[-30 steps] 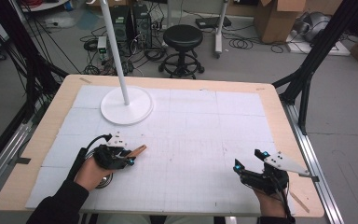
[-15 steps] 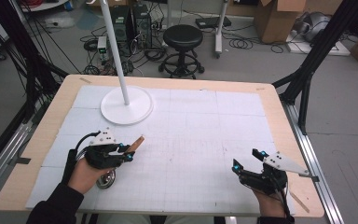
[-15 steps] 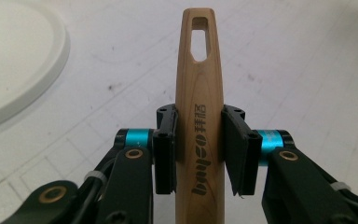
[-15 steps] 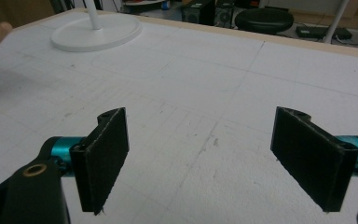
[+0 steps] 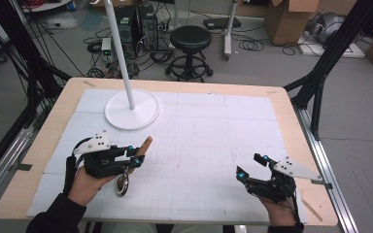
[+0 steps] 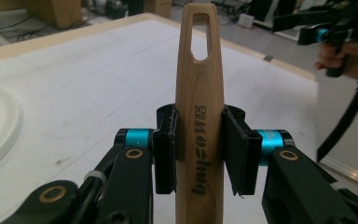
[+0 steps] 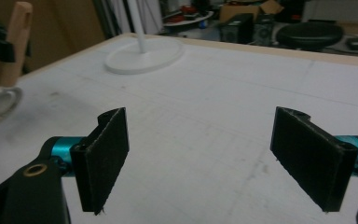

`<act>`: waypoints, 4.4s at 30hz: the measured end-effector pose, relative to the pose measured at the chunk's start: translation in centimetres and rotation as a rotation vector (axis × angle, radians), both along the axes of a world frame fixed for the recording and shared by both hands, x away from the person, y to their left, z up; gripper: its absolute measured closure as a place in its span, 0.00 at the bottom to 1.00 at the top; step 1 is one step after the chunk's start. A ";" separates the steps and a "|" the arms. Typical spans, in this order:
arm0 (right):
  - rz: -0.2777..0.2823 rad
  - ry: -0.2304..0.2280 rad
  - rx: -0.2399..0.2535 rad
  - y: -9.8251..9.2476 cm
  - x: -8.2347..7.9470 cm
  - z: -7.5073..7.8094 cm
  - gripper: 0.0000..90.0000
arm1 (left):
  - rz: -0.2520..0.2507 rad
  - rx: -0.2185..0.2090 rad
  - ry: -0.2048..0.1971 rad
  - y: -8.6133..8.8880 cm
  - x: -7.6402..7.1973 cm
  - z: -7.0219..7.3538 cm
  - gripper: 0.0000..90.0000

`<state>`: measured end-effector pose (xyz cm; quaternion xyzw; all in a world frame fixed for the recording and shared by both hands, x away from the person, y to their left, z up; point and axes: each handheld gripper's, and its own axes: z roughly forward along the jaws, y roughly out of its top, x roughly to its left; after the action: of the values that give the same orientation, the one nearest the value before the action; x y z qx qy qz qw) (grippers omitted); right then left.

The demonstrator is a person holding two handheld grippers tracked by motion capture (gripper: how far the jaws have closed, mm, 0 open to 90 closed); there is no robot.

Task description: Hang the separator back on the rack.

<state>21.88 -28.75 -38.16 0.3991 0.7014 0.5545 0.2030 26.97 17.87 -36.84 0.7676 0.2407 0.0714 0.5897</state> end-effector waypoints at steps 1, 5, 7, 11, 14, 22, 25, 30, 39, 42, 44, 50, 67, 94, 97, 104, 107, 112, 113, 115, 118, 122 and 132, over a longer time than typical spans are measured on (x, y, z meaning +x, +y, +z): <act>0.028 0.005 0.014 0.2 0.0 0.1 0.20 | -0.011 -0.009 -0.012 -0.1 -0.1 0.1 0.75; 0.123 -0.006 0.059 1.1 -0.1 0.6 0.21 | -0.033 -0.028 -0.035 -0.5 -0.5 0.2 0.75; 0.168 -0.013 0.086 1.7 -0.1 0.8 0.21 | -0.057 -0.054 -0.043 -0.7 -0.7 0.4 0.75; 0.240 -0.022 0.114 3.0 0.0 1.4 0.21 | -0.080 -0.064 -0.051 -1.0 -1.0 0.6 0.75; 0.297 -0.025 0.120 4.1 0.2 1.8 0.25 | -0.106 -0.068 -0.056 -1.5 -1.2 0.7 0.75; 0.416 -0.033 0.159 6.7 1.1 3.2 0.36 | -0.168 -0.077 -0.070 -2.9 -2.2 0.9 0.75; 0.461 -0.059 0.178 7.6 1.5 3.6 0.37 | -0.184 -0.081 -0.072 -3.3 -2.4 0.9 0.75; 0.515 -0.083 0.177 9.0 2.0 4.3 0.37 | -0.206 -0.085 -0.077 -3.7 -2.7 1.0 0.75; 0.648 -0.100 0.196 11.7 2.5 4.9 0.47 | -0.249 -0.097 -0.088 -4.2 -3.2 1.2 0.75; 0.695 -0.103 0.206 12.8 2.7 5.0 0.51 | -0.266 -0.107 -0.083 -4.4 -3.4 1.3 0.75; 0.709 -0.102 0.215 13.0 2.8 5.0 0.53 | -0.275 -0.109 -0.082 -4.4 -3.4 1.3 0.75; 0.776 -0.089 0.227 14.3 3.1 4.9 0.58 | -0.314 -0.124 -0.078 -4.7 -3.6 1.4 0.75; 0.820 -0.099 0.251 15.1 2.9 5.0 0.78 | -0.344 -0.147 -0.082 -4.4 -3.4 1.4 0.74; 0.648 -0.103 0.179 17.4 2.5 9.7 0.78 | -0.243 -0.121 -0.068 -4.4 -2.9 0.0 0.44; 0.575 -0.109 0.168 17.4 2.4 10.6 0.78 | -0.217 -0.126 -0.073 -4.1 -2.8 0.1 0.46; 0.508 -0.066 0.158 17.7 2.3 9.6 0.78 | -0.177 -0.133 -0.066 -3.9 -2.8 0.3 0.57; 0.505 -0.059 0.162 17.8 2.4 9.4 0.78 | -0.175 -0.125 -0.065 -3.9 -2.9 0.3 0.65; 0.494 -0.054 0.161 17.9 2.4 9.0 0.78 | -0.169 -0.082 -0.097 -3.9 -2.9 0.4 0.77; 0.494 -0.054 0.161 17.9 2.4 9.0 0.78 | -0.169 -0.082 -0.097 -3.9 -2.9 0.4 0.77; 0.509 -0.014 0.200 17.8 2.5 8.9 0.76 | -0.187 -0.084 -0.093 -3.9 -3.0 0.6 0.77; 0.545 -0.009 0.231 17.6 2.6 8.9 0.68 | -0.203 -0.086 -0.089 -4.0 -3.1 0.6 0.78; 0.630 -0.042 0.218 17.2 2.8 8.9 0.36 | -0.258 -0.096 -0.090 -4.1 -3.2 0.8 0.78; 0.866 -0.096 0.248 15.4 3.4 7.4 0.45 | -0.420 -0.176 -0.068 -4.4 -3.5 1.1 0.78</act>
<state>25.31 -13.31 -30.73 0.0642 0.7220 0.6859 -0.0648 23.50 13.51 -35.72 0.7437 0.0607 -0.0484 0.6640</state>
